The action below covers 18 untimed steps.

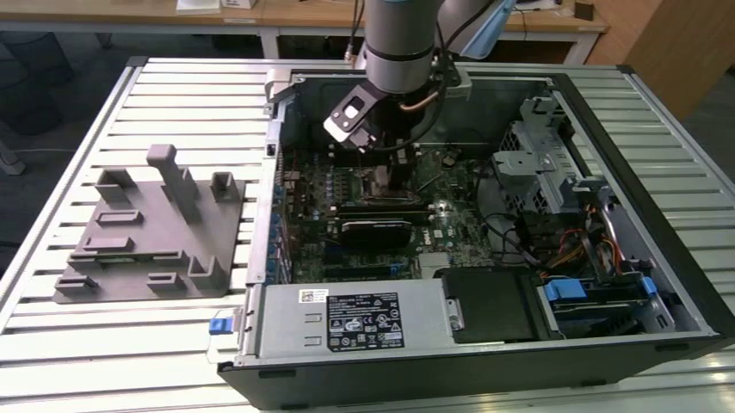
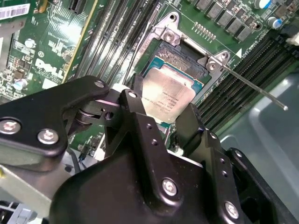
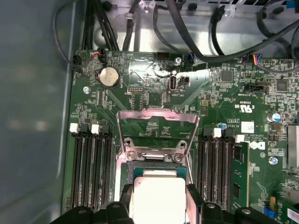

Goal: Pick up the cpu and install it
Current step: 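Place the cpu into insertion slot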

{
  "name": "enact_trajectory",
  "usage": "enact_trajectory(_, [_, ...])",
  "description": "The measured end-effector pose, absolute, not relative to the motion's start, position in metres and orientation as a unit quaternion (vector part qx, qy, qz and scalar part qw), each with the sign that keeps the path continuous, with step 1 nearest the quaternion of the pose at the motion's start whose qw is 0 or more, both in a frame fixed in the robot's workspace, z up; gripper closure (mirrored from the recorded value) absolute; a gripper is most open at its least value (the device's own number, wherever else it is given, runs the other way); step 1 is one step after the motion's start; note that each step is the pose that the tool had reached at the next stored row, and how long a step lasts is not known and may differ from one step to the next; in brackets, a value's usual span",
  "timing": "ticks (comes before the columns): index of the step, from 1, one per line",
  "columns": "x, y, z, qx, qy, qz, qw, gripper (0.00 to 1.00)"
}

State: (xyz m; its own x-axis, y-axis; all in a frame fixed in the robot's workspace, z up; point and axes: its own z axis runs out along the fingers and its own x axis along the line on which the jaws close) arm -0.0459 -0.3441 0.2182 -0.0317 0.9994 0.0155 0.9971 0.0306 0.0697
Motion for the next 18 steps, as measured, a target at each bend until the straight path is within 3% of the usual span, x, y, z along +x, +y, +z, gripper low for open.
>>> enact_trajectory(18, [-0.048,-0.343,0.205,0.698,0.715,0.030,0.019,0.47])
